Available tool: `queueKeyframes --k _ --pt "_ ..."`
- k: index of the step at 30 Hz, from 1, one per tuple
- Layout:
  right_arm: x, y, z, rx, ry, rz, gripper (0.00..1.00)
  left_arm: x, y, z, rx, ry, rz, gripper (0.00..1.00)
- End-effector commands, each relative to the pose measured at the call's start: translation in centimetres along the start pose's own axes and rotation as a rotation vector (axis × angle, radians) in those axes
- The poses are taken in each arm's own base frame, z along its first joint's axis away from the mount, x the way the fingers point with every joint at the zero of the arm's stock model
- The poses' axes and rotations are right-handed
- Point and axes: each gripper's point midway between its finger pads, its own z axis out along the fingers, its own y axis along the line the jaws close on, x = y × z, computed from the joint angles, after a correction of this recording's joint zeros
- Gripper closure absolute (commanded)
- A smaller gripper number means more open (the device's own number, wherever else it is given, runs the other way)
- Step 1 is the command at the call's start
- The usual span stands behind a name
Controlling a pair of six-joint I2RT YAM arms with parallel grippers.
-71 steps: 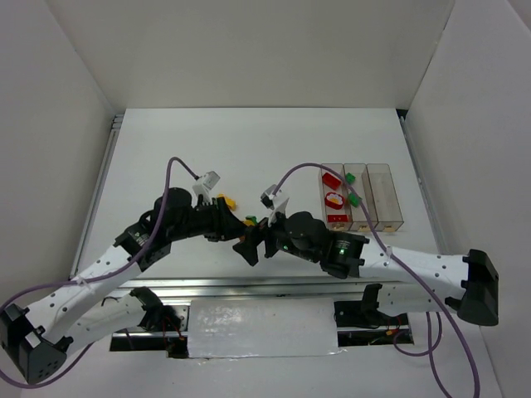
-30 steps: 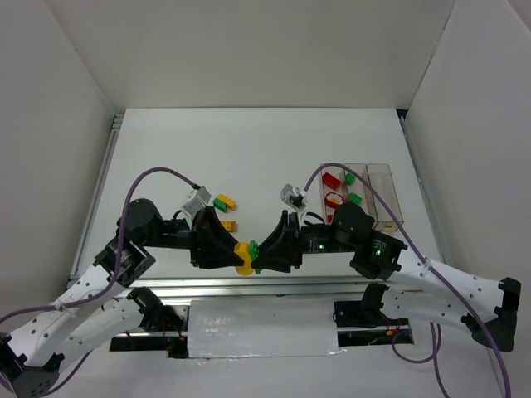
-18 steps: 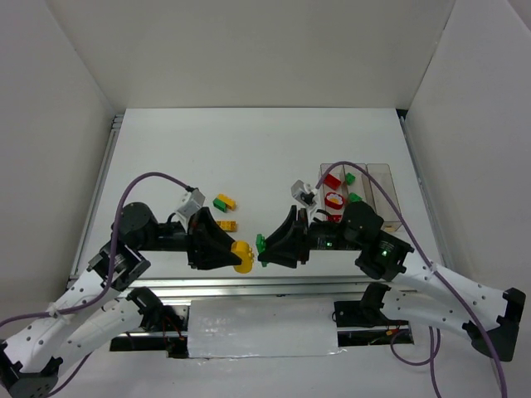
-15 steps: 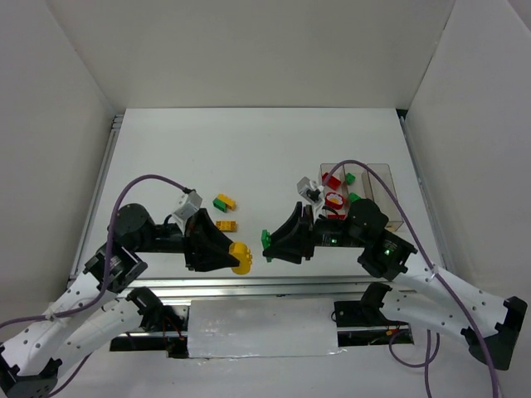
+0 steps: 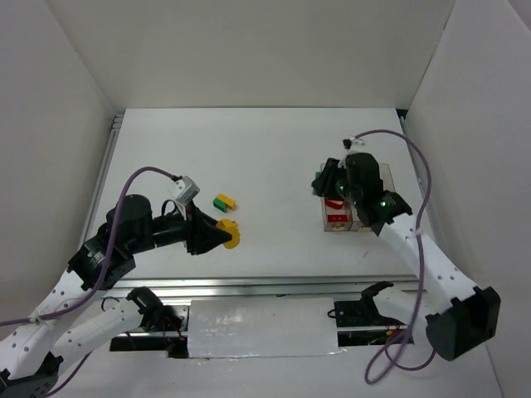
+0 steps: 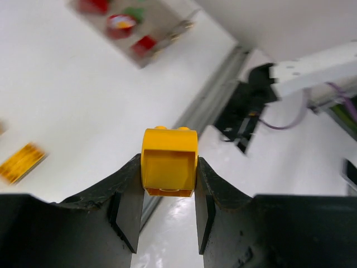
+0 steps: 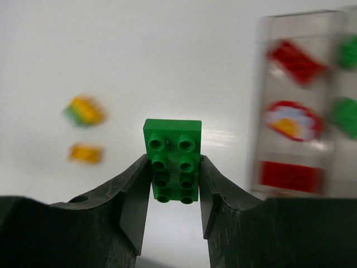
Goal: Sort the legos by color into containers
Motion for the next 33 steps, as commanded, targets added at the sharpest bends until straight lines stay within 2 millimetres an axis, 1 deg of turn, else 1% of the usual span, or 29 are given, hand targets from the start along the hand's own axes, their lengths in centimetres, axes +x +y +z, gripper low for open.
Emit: queueKeyframes --k 1,2,3,4,6,7,9,10,11,12,15,16,17,18,20,21,23,24,26,28,29,30,31,32,33 --pt "-0.7 -12.9 -0.5 0.562 0.017 0.104 1.0 2.4 6.3 -1.0 -0.344 0.095 -0.009 1.0" --pt "-1.7 -15.0 -0.5 0.608 -0.017 0.151 1.0 2.9 6.9 -1.0 -0.368 0.101 -0.017 1.0" --pt "-2.0 -15.9 -0.3 0.633 -0.023 0.169 1.0 2.9 6.9 -1.0 -0.37 0.1 -0.022 1.0" --pt "-1.9 -17.2 0.5 0.673 -0.015 0.176 1.0 2.8 6.7 -0.8 -0.354 0.096 -0.017 1.0" --pt "-2.7 -18.9 0.9 0.729 -0.033 0.188 1.0 2.8 6.3 -0.9 -0.332 0.089 -0.014 1.0" --pt "-2.7 -20.0 1.6 0.764 -0.023 0.195 1.0 2.6 6.2 -0.8 -0.328 0.076 -0.014 1.0" --pt "-2.8 -21.0 2.2 0.796 -0.01 0.202 1.0 3.0 6.4 -0.7 -0.332 0.079 -0.025 1.0" --pt "-2.3 -21.8 2.8 0.821 0.01 0.21 1.0 3.1 6.3 -0.7 -0.327 0.089 -0.025 1.0" --pt "-2.4 -22.0 3.1 0.823 0.011 0.21 1.0 3.3 6.3 -0.7 -0.324 0.096 -0.025 1.0" --pt "-2.0 -22.4 3.6 0.838 0.03 0.213 1.0 3.3 6.2 -0.6 -0.32 0.097 -0.027 1.0" --pt "-1.5 -22.9 3.9 0.856 0.043 0.221 1.0 3.3 6.1 -0.5 -0.312 0.097 -0.023 1.0" --pt "-1.2 -23.0 4.1 0.854 0.052 0.218 0.97 3.3 6.0 -0.5 -0.305 0.098 -0.022 1.0" --pt "-1.0 -22.9 4.2 0.847 0.059 0.217 0.92 3.4 6.0 -0.5 -0.306 0.099 -0.022 1.0" --pt "-0.9 -23.0 4.2 0.846 0.061 0.216 0.85 3.3 6.0 -0.6 -0.305 0.098 -0.022 1.0" --pt "-0.9 -23.0 4.2 0.85 0.06 0.216 0.46 3.3 6.0 -0.6 -0.309 0.095 -0.022 1.0" --pt "-0.9 -23.0 4.3 0.846 0.063 0.219 0.35 3.2 6.0 -0.7 -0.31 0.092 -0.023 1.0" --pt "-1.0 -22.7 4.3 0.835 0.068 0.223 0.28 3.1 6.1 -0.9 -0.318 0.083 -0.023 1.0" --pt "-1.1 -22.5 4.4 0.823 0.07 0.226 0.22 3.0 6.0 -1.0 -0.321 0.075 -0.025 1.0" --pt "-1.3 -22.1 4.2 0.809 0.068 0.229 0.18 2.9 6.0 -1.1 -0.321 0.066 -0.023 1.0" --pt "-1.9 -20.8 3.9 0.751 0.052 0.238 0.17 2.5 5.9 -1.2 -0.325 0.056 -0.023 1.0" --pt "-2.1 -19.8 3.9 0.704 0.049 0.241 0.17 2.4 6.0 -1.2 -0.331 0.055 -0.028 1.0" --pt "-2.4 -16.6 4.2 0.525 0.055 0.241 0.17 2.1 6.0 -1.1 -0.334 0.047 -0.033 1.0" --pt "-2.5 -13.8 4.6 0.367 0.06 0.221 0.17 1.9 5.9 -1.0 -0.335 0.04 -0.054 1.0" --pt "-3.1 -9.3 4.2 0.141 0.009 0.164 0.14 1.7 5.8 -0.8 -0.333 0.032 -0.066 1.0" --pt "-2.2 -3.0 3.0 -0.184 0.061 0.116 0.08 1.3 5.7 -0.7 -0.328 0.018 -0.082 1.0"
